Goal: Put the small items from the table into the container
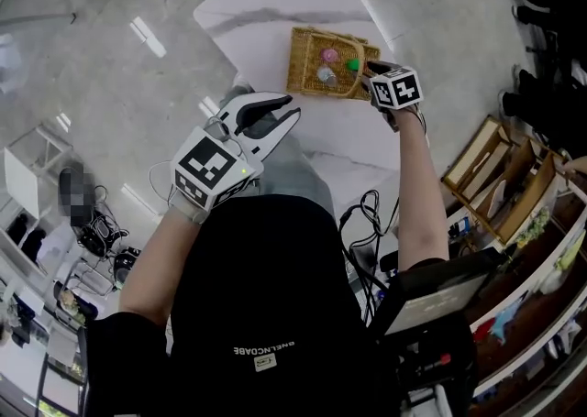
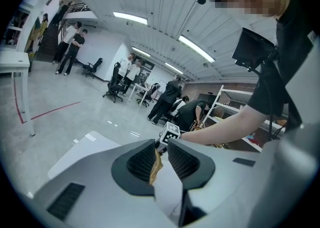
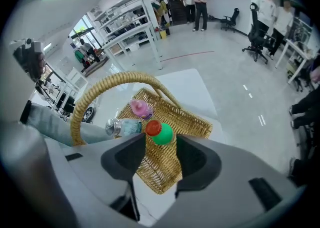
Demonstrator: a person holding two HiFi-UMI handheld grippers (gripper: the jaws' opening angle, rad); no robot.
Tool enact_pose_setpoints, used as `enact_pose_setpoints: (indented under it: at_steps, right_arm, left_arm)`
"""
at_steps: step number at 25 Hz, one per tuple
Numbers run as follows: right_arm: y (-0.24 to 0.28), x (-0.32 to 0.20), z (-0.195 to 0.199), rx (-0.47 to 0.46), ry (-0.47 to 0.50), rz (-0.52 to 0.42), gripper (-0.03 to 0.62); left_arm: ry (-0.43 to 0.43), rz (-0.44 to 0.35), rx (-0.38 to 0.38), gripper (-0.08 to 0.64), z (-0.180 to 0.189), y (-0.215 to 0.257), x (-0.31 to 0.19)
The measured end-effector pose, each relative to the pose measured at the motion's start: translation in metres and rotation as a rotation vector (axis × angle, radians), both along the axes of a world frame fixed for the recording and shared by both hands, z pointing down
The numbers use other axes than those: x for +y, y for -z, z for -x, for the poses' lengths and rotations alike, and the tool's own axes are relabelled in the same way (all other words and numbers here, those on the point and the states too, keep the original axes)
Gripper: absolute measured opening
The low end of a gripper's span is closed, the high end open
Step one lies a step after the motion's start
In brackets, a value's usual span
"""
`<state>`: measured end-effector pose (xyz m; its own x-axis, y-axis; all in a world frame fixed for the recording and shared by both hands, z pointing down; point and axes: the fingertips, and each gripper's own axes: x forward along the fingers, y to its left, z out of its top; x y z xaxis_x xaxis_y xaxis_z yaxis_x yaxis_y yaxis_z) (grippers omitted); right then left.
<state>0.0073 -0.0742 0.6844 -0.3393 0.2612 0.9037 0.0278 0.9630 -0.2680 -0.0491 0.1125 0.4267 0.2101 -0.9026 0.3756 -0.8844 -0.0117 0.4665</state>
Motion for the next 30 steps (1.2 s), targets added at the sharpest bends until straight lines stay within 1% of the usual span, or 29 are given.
enact_pose_setpoints:
  at_steps: [7, 11, 13, 18, 22, 26, 30]
  right_arm:
    - [0.023, -0.006, -0.014, -0.030, -0.036, 0.002, 0.184]
    - [0.050, -0.011, -0.021, -0.065, -0.050, -0.004, 0.184]
    - [0.070, -0.016, -0.025, -0.101, -0.072, -0.016, 0.184]
    - [0.133, -0.028, -0.032, -0.227, -0.151, -0.060, 0.184]
    - [0.196, -0.035, -0.035, -0.365, -0.257, -0.096, 0.184]
    - [0.264, -0.035, -0.042, -0.507, -0.356, -0.158, 0.183]
    - [0.327, -0.029, -0.055, -0.654, -0.447, -0.231, 0.181]
  left_arm:
    - [-0.032, -0.011, 0.000, 0.060, -0.009, 0.005, -0.008]
    - [-0.044, -0.021, -0.002, 0.060, -0.010, 0.013, -0.017]
    - [-0.068, -0.034, -0.013, 0.060, -0.009, 0.020, -0.025]
    - [-0.138, -0.080, -0.045, 0.060, -0.007, 0.042, -0.053]
    - [-0.196, -0.116, -0.050, 0.060, -0.010, 0.061, -0.076]
    - [-0.310, -0.187, -0.063, 0.060, -0.022, 0.089, -0.102]
    - [-0.414, -0.259, -0.073, 0.060, -0.041, 0.117, -0.120]
